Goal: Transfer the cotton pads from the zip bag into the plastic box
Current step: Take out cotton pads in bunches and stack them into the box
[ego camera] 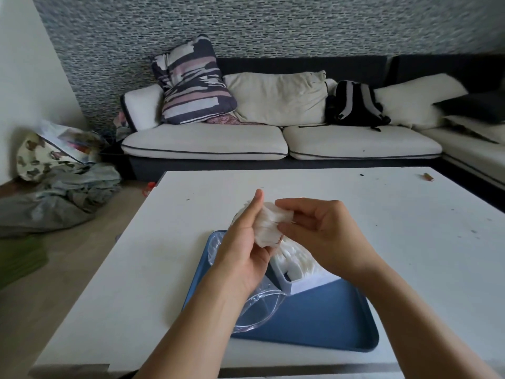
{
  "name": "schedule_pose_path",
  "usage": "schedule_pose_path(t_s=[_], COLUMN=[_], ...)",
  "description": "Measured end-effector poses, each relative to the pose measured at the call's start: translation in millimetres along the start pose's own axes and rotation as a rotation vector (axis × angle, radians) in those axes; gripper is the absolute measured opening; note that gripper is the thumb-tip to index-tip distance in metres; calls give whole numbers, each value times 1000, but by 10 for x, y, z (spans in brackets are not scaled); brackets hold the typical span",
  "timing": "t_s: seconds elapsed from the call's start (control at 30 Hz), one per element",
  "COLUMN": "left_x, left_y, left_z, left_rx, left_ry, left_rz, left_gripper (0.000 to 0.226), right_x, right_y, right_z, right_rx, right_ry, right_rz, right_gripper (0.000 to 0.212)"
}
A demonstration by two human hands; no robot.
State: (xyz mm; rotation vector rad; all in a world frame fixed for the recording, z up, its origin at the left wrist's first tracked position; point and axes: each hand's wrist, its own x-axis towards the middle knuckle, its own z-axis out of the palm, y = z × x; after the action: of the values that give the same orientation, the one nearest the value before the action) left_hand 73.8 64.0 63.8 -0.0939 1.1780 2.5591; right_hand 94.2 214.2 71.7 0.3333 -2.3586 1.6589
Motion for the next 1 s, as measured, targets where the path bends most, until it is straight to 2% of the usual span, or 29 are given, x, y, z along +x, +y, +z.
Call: schedule_pose_path(t_s=[0.07, 0.2, 0.3, 0.37, 0.53, 0.67, 0.77, 0.87, 1.0], left_x=[-20, -50, -52, -45, -66, -69, -58, -52, -37], left_y=[17, 39, 74, 91, 129, 154, 149, 126, 104], left_z=[22, 43, 46, 13, -65, -79, -70, -61, -51], left_rx=[-9, -15, -74, -91, -145, -136, -146, -126, -154], left_ry=[-13, 1, -16, -39, -100, -126, -148, -161, -145], left_rz=[2, -20, -68, -83, -142, -161, -164, -155, -158], left_gripper=[25, 22, 39, 39, 34, 33, 29, 31, 32], right_x=[3, 44, 66, 74, 78, 127, 159, 163, 136], right_y=[12, 47, 14, -4, -16, 1, 0, -26, -51], right_z=[-38, -77, -117, -137, -110, -41, -32, -28, -35], right_rx=[87, 76, 116, 154, 191, 90, 193, 331, 323], right_ry=[-12, -5, 3, -4, -112, 19, 74, 92, 84], right_rz=[35, 24, -25, -67, -87, -152, -120, -38, -16], right_gripper=[33, 32, 26, 24, 41, 26, 13, 8, 6])
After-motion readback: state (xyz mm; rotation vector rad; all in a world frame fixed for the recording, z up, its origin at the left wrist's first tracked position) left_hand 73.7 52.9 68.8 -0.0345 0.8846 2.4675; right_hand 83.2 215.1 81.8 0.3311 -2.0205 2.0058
